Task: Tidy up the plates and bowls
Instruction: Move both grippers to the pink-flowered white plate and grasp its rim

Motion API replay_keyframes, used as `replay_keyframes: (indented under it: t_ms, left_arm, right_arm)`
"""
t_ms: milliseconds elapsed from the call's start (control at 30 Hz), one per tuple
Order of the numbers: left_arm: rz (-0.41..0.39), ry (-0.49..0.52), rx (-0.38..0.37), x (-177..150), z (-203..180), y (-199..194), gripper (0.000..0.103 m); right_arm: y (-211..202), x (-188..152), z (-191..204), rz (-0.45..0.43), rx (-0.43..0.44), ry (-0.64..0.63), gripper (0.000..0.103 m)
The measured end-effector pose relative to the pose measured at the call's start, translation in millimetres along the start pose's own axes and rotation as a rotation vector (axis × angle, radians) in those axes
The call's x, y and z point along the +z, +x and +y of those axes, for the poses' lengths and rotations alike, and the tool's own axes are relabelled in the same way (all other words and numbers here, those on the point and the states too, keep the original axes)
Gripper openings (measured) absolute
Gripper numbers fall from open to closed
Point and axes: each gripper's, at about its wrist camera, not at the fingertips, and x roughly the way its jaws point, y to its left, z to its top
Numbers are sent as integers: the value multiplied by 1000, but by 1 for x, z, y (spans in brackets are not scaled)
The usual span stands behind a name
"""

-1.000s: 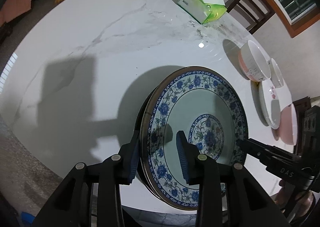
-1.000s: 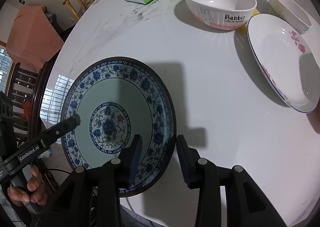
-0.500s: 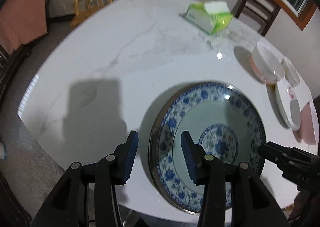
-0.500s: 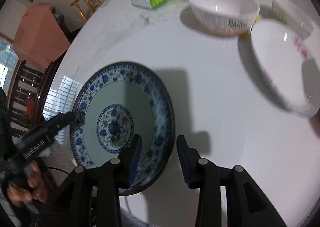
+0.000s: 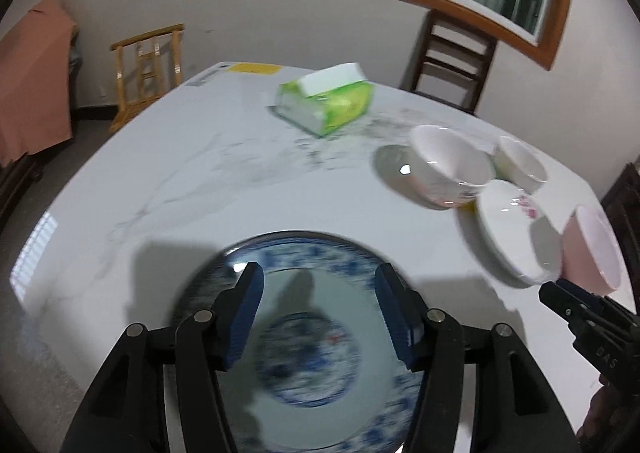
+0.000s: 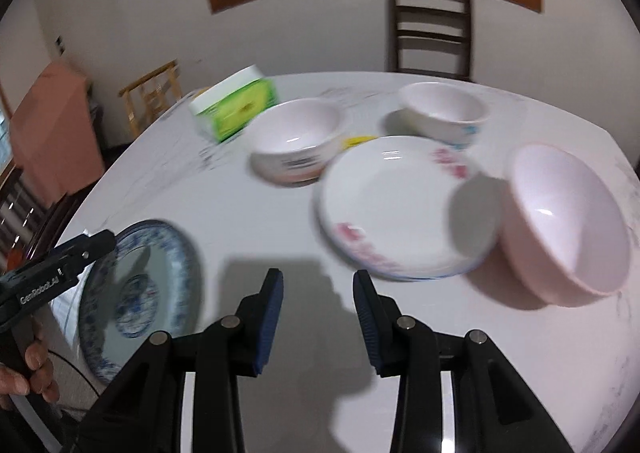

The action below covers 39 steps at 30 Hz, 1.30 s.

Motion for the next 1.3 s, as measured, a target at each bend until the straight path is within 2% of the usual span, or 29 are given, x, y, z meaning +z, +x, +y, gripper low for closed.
replay_keyframes:
  t_ms: [233, 367, 533, 800, 1200, 1300]
  left_arm:
    - [16, 30, -112, 7, -57, 19, 55]
    - [58, 24, -163, 15, -82, 38, 55]
    - [112, 13, -193, 22, -104, 61, 52]
    - [159, 24, -194, 25, -129, 91, 51]
    - [204, 14, -174, 28, -139, 127, 42]
    - [210, 31, -179, 28, -143, 132, 40]
  right_arm:
    - [2, 2, -72, -12, -34, 164, 38]
    - [12, 6, -92, -3, -42, 201, 38]
    - [27, 12, -108, 11, -47, 233, 38]
    - [48, 16, -130, 24, -57, 269, 38]
    - [77, 30, -149, 11, -34, 280, 35]
    - [82, 36, -152, 7, -28, 273, 29]
